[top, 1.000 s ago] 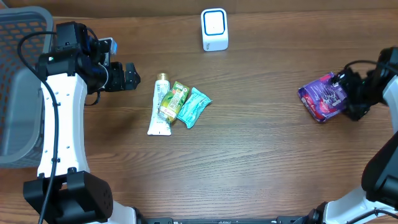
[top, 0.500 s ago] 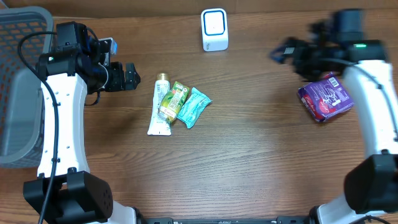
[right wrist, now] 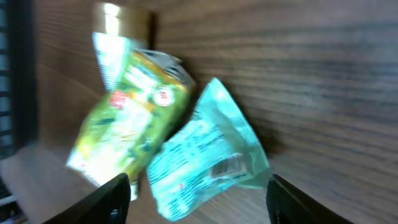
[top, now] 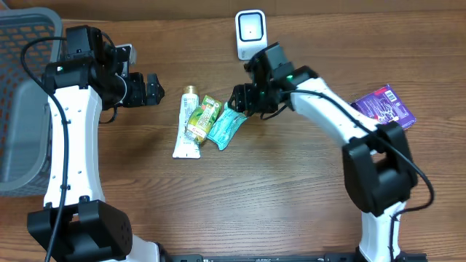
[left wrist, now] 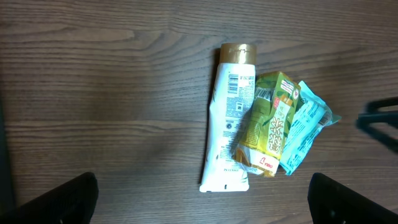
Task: Scan the item barcode
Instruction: 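Reach the right gripper to the mint-green packet and grasp it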
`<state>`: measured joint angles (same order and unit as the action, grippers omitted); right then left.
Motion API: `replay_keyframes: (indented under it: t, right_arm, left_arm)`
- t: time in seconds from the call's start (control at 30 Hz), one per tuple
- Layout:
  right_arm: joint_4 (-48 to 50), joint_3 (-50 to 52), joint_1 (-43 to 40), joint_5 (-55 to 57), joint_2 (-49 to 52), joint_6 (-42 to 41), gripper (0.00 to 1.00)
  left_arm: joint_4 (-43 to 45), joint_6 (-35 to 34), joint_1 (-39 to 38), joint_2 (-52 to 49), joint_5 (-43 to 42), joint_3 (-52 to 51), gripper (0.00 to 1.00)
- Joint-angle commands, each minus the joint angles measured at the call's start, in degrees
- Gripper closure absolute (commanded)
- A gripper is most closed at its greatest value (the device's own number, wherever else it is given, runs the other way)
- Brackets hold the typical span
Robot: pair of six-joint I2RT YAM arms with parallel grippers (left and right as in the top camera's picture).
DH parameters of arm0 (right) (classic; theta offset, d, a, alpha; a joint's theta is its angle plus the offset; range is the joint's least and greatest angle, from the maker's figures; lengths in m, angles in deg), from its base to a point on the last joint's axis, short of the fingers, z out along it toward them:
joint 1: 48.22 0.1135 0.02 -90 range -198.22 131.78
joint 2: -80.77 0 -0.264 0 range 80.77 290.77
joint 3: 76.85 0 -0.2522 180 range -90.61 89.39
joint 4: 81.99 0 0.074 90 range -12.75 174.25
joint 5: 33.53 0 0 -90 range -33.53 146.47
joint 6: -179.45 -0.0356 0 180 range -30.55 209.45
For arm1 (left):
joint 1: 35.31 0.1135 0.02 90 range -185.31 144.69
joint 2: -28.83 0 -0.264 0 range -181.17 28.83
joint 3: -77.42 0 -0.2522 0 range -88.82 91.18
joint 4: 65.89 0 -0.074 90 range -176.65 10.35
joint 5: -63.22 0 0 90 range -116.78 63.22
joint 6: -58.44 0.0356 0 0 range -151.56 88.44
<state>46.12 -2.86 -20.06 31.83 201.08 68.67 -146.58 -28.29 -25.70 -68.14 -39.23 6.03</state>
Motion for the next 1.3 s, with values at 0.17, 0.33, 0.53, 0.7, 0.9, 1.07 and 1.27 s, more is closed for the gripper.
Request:
replay_keyframes:
  t: [0.17,0.33,0.53,0.7,0.9,1.07,1.27]
  right_arm:
    - [2.08,0.37,1.4,3.63,4.24,-1.51,0.61]
    - [0.61,0.37,2.4,3.63,5.57,-1.81,0.61]
    - [-2.95,0.37,3.1,3.72,7.41,-4.87,0.54]
    - [-6.69,0.37,3.1,4.11,7.98,-7.39,0.6]
    - [-11.89,-0.46,2.12,4.09,7.96,-1.68,0.62]
    - [-21.27,-3.37,-2.03,7.15,7.96,7.48,0.61]
    - [-24.39,-3.52,-6.54,26.25,7.96,12.13,0.38]
  left_arm:
    - [0.13,-0.7,0.11,1.84,-0.5,-0.09,0.0]
    - [0.13,-0.72,0.11,1.84,-0.5,-0.09,0.0]
    - [0.13,-0.7,0.11,1.84,-0.5,-0.09,0.01]
    - [0.11,-0.7,0.11,1.84,-0.5,-0.09,0.0]
    - [0.13,-0.7,0.11,1.84,-0.5,-0.09,0.01]
    - [0.11,-0.7,0.11,1.84,-0.5,-0.09,0.0]
    - [0.13,-0.7,0.11,1.84,-0.5,-0.09,0.0]
